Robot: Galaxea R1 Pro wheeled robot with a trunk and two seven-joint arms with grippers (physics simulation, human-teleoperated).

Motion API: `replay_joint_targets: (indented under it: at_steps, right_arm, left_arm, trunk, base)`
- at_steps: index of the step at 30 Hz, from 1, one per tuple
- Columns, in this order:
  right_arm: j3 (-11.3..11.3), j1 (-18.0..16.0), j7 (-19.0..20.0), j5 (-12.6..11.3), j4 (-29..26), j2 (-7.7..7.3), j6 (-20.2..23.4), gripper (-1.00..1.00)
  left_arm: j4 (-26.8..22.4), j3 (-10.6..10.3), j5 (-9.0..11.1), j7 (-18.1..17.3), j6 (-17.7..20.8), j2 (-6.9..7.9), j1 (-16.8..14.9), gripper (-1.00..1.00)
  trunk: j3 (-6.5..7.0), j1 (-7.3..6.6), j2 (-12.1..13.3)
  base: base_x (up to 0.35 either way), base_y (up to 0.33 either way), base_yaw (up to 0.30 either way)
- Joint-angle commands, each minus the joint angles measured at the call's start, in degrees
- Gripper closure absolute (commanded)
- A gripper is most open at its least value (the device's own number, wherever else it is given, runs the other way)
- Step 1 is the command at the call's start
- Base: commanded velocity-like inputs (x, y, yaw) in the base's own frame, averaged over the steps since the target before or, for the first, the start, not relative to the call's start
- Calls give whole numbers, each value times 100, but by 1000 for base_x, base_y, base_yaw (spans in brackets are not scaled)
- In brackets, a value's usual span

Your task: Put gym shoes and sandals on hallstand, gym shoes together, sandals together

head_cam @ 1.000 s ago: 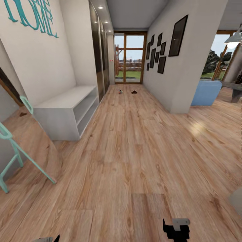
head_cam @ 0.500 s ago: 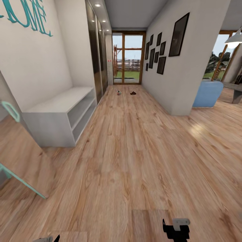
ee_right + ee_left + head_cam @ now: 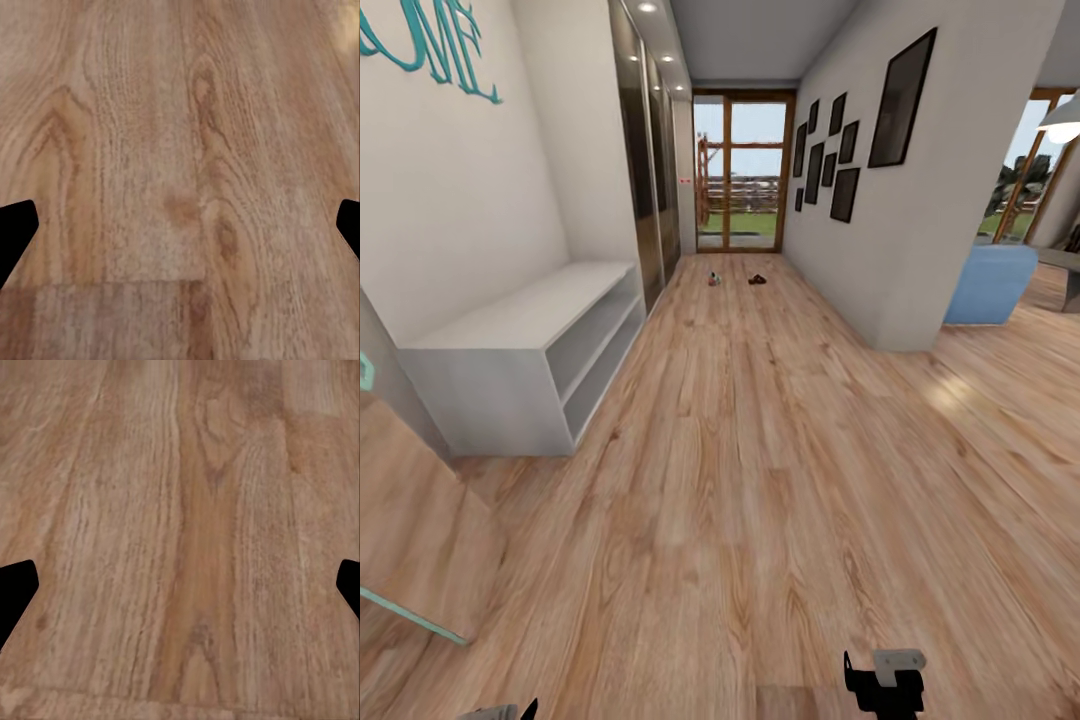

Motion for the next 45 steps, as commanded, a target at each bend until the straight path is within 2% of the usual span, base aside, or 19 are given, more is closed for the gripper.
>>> replay_joint_targets:
  at_steps: [1, 45]
  right_arm:
    - [19, -3, -60, 60, 4, 0, 2, -100]
    - [18, -3, -68, 60, 6, 0, 2, -100]
  left_arm:
    - [6, 39, 14, -58, 0, -2, -5, -100]
    - [6, 39, 12, -58, 0, -29, -5, -100]
  trunk:
    - [-5, 2, -2]
    - [-5, 2, -2]
  base:
    - [337, 0, 0]
    - [337, 0, 0]
